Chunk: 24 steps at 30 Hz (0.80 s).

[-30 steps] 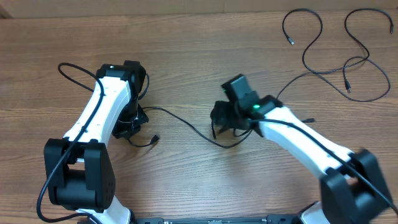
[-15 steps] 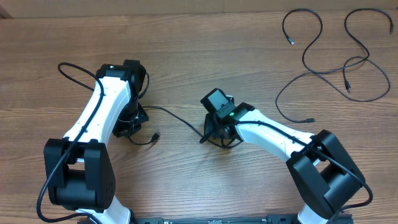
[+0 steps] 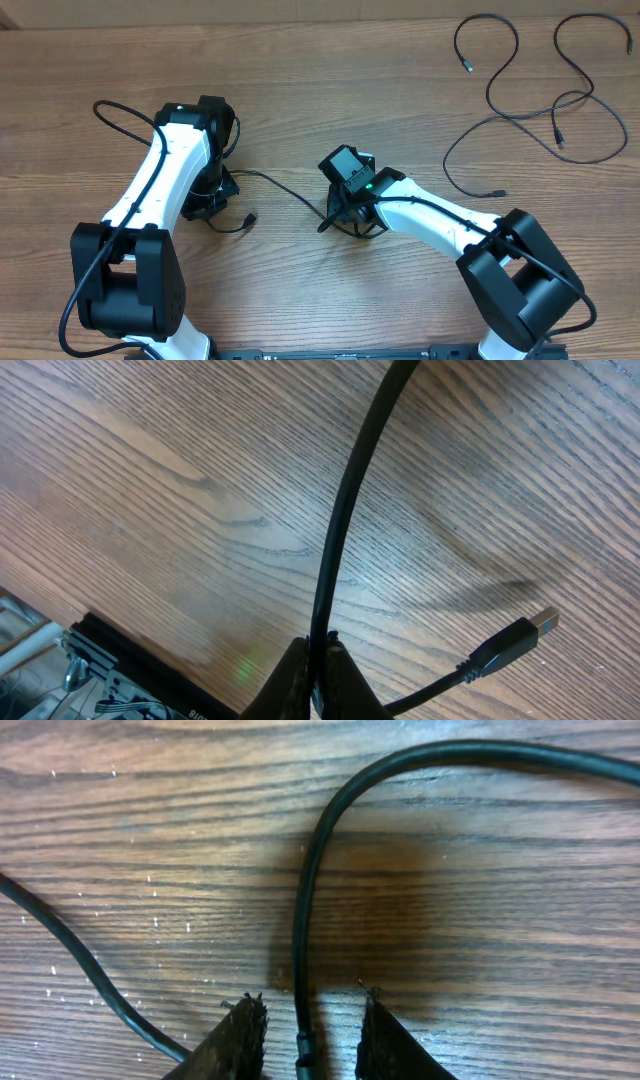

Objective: Untangle cables

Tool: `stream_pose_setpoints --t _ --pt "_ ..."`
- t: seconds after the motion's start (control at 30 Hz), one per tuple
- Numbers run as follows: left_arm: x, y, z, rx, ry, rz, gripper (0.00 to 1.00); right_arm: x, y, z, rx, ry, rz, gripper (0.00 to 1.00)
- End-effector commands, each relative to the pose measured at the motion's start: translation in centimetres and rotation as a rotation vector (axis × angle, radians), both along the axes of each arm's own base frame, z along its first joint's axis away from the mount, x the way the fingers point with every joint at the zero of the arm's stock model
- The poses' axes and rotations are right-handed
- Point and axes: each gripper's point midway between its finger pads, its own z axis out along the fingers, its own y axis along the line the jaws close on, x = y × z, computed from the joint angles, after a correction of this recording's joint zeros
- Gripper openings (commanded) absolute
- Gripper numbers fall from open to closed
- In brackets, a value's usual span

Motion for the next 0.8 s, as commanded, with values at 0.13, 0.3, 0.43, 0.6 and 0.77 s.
stream_pose_setpoints --t 0.13,0.3,0.43,0.6,0.77 --pt "0.4 0.2 0.1 0.008 -0.007 -0.006 0.08 -0.6 0.2 -0.6 -0.026 0.0 0.014 0.3" --pt "0.4 0.2 0.1 0.008 -0.007 -0.006 0.08 -0.6 0.2 -0.7 -0.027 0.001 0.014 0.3" --pt "0.4 0.2 0.1 0.008 -0.007 -0.006 0.08 -0.8 0.1 -1.2 -0.038 0.016 0.015 0.29" --pt "0.4 0.2 0.1 0.008 -0.007 -0.006 0.08 -1.0 0.1 -1.5 -0.039 0.028 0.018 0.2" --pt "0.4 0.2 0.1 0.008 -0.008 -0.006 0.08 -1.0 0.3 -1.4 -0.032 0.031 0.019 0.04"
